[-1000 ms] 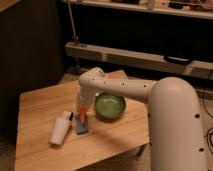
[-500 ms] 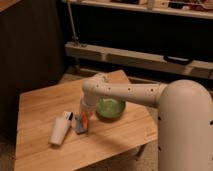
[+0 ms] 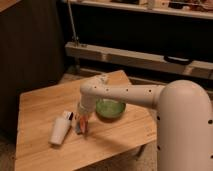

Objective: Place the pepper on the white sponge

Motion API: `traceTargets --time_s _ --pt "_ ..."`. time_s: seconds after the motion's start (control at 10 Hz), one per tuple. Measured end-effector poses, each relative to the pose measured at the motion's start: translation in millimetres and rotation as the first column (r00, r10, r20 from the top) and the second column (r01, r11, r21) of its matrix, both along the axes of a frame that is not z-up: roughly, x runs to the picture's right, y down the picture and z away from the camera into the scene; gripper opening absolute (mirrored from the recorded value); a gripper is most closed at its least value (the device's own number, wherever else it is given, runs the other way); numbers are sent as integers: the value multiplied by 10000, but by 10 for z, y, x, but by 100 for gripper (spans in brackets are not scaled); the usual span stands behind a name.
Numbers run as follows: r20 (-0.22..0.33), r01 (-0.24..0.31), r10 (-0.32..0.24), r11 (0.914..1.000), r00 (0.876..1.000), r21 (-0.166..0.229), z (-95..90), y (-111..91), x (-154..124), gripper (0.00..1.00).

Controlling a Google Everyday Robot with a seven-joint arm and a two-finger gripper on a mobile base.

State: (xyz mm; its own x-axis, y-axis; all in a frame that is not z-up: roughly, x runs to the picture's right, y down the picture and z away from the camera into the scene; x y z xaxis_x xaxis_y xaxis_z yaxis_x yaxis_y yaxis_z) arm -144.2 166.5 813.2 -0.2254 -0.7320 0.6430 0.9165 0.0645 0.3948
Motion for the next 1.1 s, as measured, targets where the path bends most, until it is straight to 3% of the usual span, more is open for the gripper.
traceTargets --time_s 0.2,0.4,0.7,0.8,1.1 --pt "91 144 -144 9999 9999 -26 -11 35 -42 12" --pt "179 270 -269 9996 9995 -42 -55 103 -79 32" --pt "188 312 -310 9994 9993 -130 -411 138 -32 63" --pt "220 355 -352 9993 9991 -148 -449 147 -48 70" --pt "205 369 -366 9992 9991 -171 -452 150 -39 74"
